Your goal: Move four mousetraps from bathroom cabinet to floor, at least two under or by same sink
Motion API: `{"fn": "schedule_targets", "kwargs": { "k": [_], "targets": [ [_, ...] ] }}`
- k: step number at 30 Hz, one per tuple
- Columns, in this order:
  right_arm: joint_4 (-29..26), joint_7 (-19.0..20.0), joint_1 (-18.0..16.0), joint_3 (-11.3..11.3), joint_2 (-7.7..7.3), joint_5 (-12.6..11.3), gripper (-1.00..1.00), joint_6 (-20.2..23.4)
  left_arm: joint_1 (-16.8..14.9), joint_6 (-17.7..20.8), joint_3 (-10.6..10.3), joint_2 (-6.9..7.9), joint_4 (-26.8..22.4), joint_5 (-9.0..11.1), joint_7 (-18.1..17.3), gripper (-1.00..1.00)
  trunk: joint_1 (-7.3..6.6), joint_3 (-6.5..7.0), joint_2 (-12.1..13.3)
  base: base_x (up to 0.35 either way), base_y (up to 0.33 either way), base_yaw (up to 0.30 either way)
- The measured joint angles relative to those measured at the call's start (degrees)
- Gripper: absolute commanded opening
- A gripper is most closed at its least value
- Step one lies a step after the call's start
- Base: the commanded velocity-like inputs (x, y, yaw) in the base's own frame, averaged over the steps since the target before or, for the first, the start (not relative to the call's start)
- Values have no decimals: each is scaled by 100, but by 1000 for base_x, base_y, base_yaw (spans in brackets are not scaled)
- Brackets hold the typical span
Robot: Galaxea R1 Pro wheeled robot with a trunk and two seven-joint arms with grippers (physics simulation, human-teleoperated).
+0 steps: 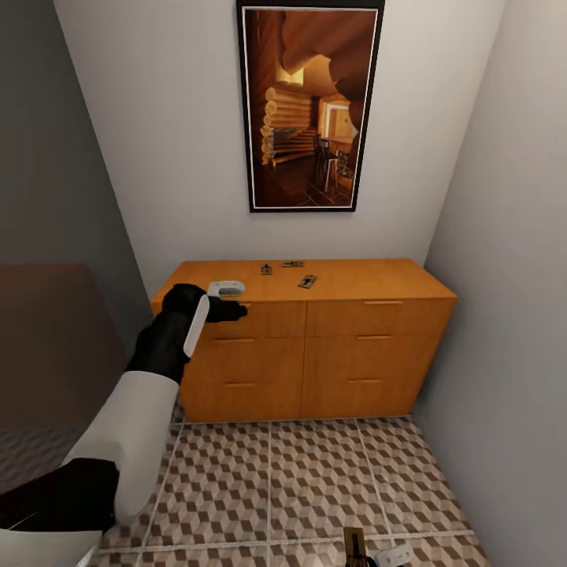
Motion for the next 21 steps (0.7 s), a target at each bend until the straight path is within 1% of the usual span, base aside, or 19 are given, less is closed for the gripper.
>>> {"fn": "schedule_targets", "kwargs": {
  "k": [3,5,9,10,13,14,17,18,20,21],
  "targets": [
    [0,0,0,0,1,-2,-100,0,-170,6,-2,-12,59,1,0,100,0,0,0,0,0,0],
    [0,0,0,0,1,-4,-100,0,-212,10,-10,-16,70,-3,-2,100,0,0,0,0,0,0],
    [0,0,0,0,2,-4,-100,0,-262,19,-129,-17,79,-5,-32,100,0,0,0,0,0,0],
    [0,0,0,0,2,-5,-100,0,-271,21,-262,-16,74,1,-59,100,0,0,0,0,0,0],
    [0,0,0,0,2,-6,-100,0,-278,24,-562,-12,31,0,-136,100,0,0,0,0,0,0],
    [0,0,0,0,3,-4,-100,0,-281,25,-805,-7,-21,13,-219,100,0,0,0,0,0,0],
    [0,0,0,4,7,-4,-100,0,-283,25,-1215,-2,-99,10,-383,100,0,0,0,0,0,0],
    [0,0,0,6,8,-5,-100,0,-284,26,-1479,2,-132,24,-512,100,0,0,0,0,0,0],
    [0,0,0,7,9,-6,-100,0,-285,26,-1736,6,-147,14,-656,100,0,0,0,0,0,0],
    [0,0,0,7,9,-6,-100,0,-285,25,-1953,11,-150,22,-799,100,0,0,0,0,0,0]
  ]
}}
